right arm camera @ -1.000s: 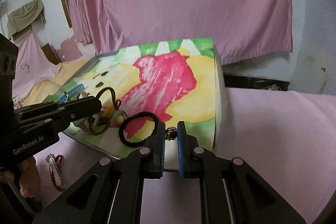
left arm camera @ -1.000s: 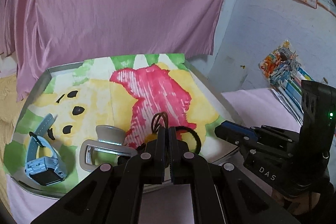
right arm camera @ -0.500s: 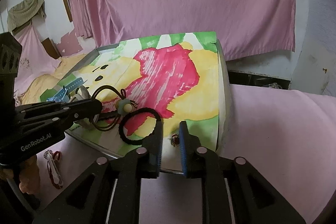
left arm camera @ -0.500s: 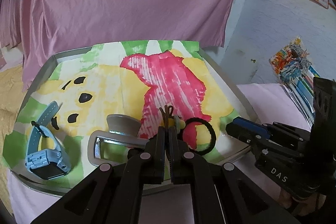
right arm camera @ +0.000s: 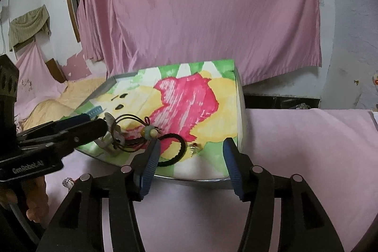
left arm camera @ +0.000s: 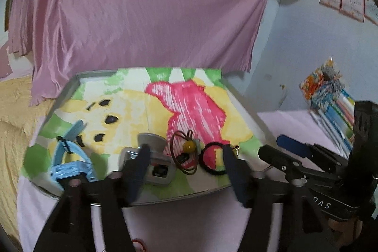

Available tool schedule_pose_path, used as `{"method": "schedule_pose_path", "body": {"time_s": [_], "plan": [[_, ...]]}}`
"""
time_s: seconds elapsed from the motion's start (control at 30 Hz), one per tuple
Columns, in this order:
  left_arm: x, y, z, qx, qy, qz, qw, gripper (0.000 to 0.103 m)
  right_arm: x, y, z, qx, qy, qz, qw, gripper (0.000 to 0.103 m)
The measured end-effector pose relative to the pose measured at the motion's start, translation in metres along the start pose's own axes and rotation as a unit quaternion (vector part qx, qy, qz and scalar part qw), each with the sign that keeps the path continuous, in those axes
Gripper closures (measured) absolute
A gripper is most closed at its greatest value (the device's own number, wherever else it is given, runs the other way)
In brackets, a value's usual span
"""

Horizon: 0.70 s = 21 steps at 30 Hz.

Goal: Organize jewelry
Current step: 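Open both grippers to release the cord and charm inside the tray, then withdraw both grippers from the tray toward the white keychain on the sheet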

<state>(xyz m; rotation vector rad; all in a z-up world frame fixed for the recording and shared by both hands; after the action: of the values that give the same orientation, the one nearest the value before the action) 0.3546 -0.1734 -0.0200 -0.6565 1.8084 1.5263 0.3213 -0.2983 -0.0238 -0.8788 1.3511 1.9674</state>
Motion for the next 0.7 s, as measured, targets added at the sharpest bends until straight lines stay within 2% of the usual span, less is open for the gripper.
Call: {"method": "schedule_pose_path", "body": {"time_s": [0.13,0.23,0.3,0.4,0.57,0.7], "plan": [[0.001,0.016,0.008,-0.009,0.000,-0.022,0.9997,0.037,0.000,0.012,0.005,0.005,0.001,-0.021,1.000,0.044],[0.004,0.029,0.015,-0.017,0.005,-0.035,0.9992,0.023,0.001,0.026,0.012,0.001,-0.002,-0.042,0.999,0.031],[0.005,0.042,0.024,-0.025,0.009,-0.060,0.9978,0.013,0.000,0.035,0.016,-0.002,-0.005,-0.060,0.998,0.024],[0.008,0.063,0.036,-0.040,0.014,-0.098,0.9942,0.005,0.002,0.048,0.027,-0.018,-0.006,-0.084,0.996,0.017],[0.013,0.093,0.053,-0.063,0.015,-0.149,0.9868,0.001,0.007,0.065,0.045,-0.018,0.007,-0.114,0.993,0.012],[0.021,0.108,0.064,-0.080,0.007,-0.162,0.9835,0.001,0.012,0.079,0.058,-0.025,0.006,-0.144,0.989,0.009]]}}
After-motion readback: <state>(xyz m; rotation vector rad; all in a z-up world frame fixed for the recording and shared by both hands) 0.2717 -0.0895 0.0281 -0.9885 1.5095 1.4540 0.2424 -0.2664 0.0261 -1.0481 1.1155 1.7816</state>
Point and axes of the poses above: each gripper's, at about its wrist camera, not at the fingertips, and y roughly against the way its jaws point, z to its left, x to its underside, the point moved 8 cm from there along -y, roughly the way its jaws point, and after that the axes turned 10 degrees about -x, right-handed, at the moved point
